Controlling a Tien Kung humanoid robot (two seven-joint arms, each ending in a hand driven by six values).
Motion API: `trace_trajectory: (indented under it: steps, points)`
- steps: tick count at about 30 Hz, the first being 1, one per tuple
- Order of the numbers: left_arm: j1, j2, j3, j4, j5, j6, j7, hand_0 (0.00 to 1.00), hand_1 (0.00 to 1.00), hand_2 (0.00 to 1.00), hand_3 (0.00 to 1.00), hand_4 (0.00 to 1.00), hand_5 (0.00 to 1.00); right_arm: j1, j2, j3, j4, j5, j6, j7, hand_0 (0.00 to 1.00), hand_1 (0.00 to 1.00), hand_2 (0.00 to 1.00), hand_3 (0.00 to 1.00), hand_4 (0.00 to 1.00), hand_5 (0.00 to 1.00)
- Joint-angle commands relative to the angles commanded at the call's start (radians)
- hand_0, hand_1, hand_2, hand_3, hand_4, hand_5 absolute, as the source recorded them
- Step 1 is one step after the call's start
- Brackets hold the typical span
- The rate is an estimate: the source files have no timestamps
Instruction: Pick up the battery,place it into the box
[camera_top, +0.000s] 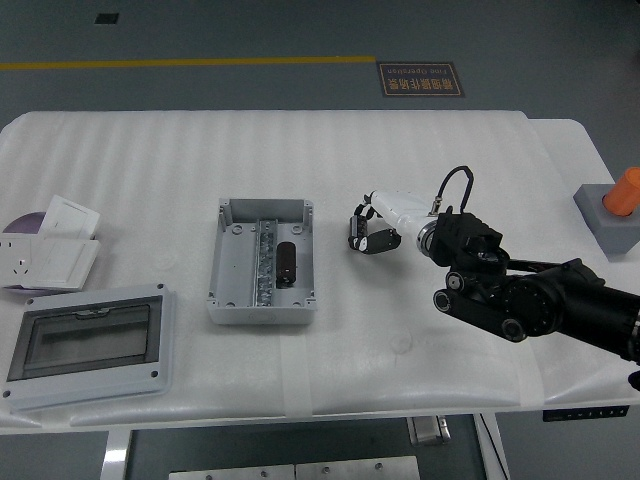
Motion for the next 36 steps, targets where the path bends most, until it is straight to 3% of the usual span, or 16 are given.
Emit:
trace_trajectory:
  steps: [11, 12, 16, 17, 23, 24, 36]
  points:
    - [0.000, 0.000, 0.001, 0.000, 0.000, 0.001, 0.000, 0.619, 0.648, 0.519, 0.549, 0.600, 0.330, -0.001, -0.005, 0.017, 0.009, 0.013, 0.022, 0.014, 0.768, 0.682, 0.656, 0.686, 0.679, 0.364]
    - [0.000, 0.001, 0.001, 0.000, 0.000, 0.001, 0.001, 0.619, 0.649, 0.520, 0.548, 0.602, 0.334, -0.001, -0.005, 0.017, 0.011, 0.013, 0.027, 0.014, 0.812, 0.744, 0.781, 0.909, 0.727, 0.374]
    - [0.000, 0.000, 0.002, 0.000, 0.000, 0.001, 0.001, 0.619, 0.649, 0.520, 0.548, 0.602, 0.334, -0.001, -0.006, 0.015, 0.013, 0.018, 0.036, 0.017, 0.812, 0.744, 0.781, 0.909, 0.727, 0.374]
    - [0.000, 0.000, 0.003, 0.001, 0.000, 0.000, 0.001, 0.619, 0.648, 0.520, 0.550, 0.607, 0.343, -0.001, -0.006, 0.017, 0.014, 0.022, 0.036, 0.019, 0.828, 0.758, 0.823, 0.975, 0.800, 0.419]
    - [-0.001, 0.000, 0.003, 0.001, -0.001, 0.000, 0.001, 0.619, 0.648, 0.520, 0.550, 0.607, 0.343, 0.002, -0.014, 0.026, 0.018, 0.045, 0.036, 0.028, 0.828, 0.758, 0.823, 0.975, 0.800, 0.419]
    - [-0.001, 0.000, 0.003, 0.001, -0.001, 0.000, 0.001, 0.619, 0.648, 0.519, 0.549, 0.604, 0.351, 0.002, -0.015, 0.028, 0.019, 0.049, 0.036, 0.029, 0.846, 0.769, 0.842, 0.998, 0.883, 0.504]
    - [0.001, -0.002, 0.001, 0.002, -0.002, 0.000, 0.001, 0.618, 0.647, 0.518, 0.550, 0.594, 0.359, 0.006, -0.037, 0.027, 0.033, 0.068, 0.063, 0.027, 0.860, 0.779, 0.864, 0.998, 0.906, 0.543]
